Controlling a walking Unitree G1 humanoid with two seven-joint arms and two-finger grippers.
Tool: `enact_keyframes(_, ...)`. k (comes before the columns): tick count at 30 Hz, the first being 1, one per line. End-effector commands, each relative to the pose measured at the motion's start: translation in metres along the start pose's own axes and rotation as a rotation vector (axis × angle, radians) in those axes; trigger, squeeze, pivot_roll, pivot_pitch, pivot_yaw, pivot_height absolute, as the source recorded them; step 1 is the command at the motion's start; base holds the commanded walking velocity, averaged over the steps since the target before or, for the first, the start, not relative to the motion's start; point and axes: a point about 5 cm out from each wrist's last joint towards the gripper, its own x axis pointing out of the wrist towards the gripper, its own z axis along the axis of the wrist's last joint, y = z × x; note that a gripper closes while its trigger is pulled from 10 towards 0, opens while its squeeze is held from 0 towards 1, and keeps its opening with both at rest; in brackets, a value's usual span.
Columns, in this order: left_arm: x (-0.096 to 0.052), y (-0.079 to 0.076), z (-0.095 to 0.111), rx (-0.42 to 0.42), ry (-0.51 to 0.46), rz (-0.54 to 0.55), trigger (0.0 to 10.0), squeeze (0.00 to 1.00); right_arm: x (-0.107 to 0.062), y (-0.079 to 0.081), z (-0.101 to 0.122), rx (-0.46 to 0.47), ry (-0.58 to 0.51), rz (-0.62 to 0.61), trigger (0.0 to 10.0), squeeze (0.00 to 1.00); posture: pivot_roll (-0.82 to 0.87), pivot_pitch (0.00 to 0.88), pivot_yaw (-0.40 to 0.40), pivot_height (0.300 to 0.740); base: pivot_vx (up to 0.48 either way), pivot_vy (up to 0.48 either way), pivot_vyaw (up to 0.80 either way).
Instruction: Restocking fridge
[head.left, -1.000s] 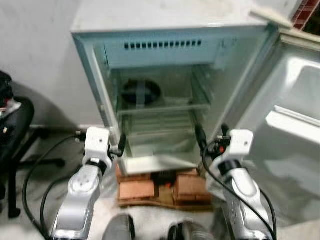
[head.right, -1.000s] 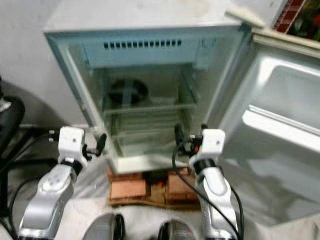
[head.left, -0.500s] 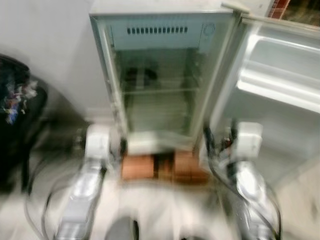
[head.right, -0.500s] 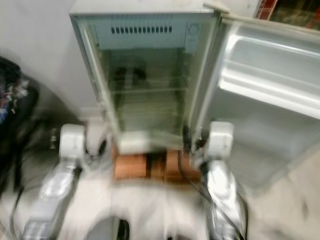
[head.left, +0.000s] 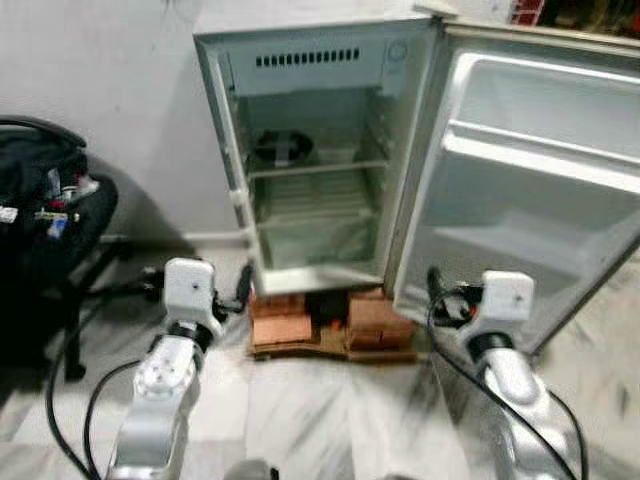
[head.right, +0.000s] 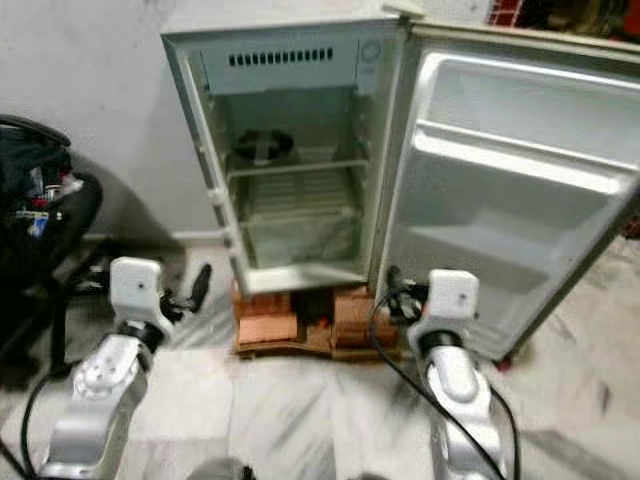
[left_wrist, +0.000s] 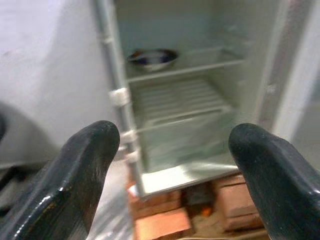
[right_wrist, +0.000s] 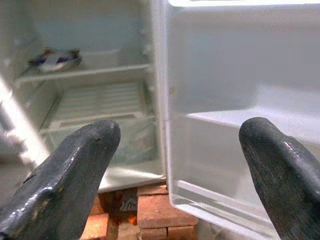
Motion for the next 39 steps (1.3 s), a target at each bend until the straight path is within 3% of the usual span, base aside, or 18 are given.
enact_keyframes(1, 0.0, 0.002, 0.003, 0.022, -0.009, 0.0, 10.0, 0.0, 0.002, 0.008, 0.005, 0.05, -0.029, 0.037, 10.0, 0.0, 0.02, 0.04, 0.013, 0.74, 0.0, -0.48, 0.0)
enact_keyframes(11, -0.001, 0.002, 0.001, 0.063, -0.017, -0.011, 10.0, 0.0, 0.006, 0.001, 0.003, 0.091, -0.034, -0.002, 10.0, 0.0, 0.02, 0.043, 0.017, 0.74, 0.0, -0.48, 0.0)
enact_keyframes(25, -0.001, 0.001, 0.002, 0.083, -0.051, 0.001, 10.0, 0.0, 0.009, 0.006, 0.005, 0.088, -0.056, 0.044, 10.0, 0.0, 0.03, 0.04, 0.014, 0.74, 0.0, -0.48, 0.0)
enact_keyframes(39, 0.001, 0.0, 0.0, 0.078, -0.053, 0.005, 10.0, 0.0, 0.015, 0.011, 0.011, 0.061, -0.088, 0.106, 10.0, 0.0, 0.02, 0.042, 0.008, 0.74, 0.0, -0.411, 0.72)
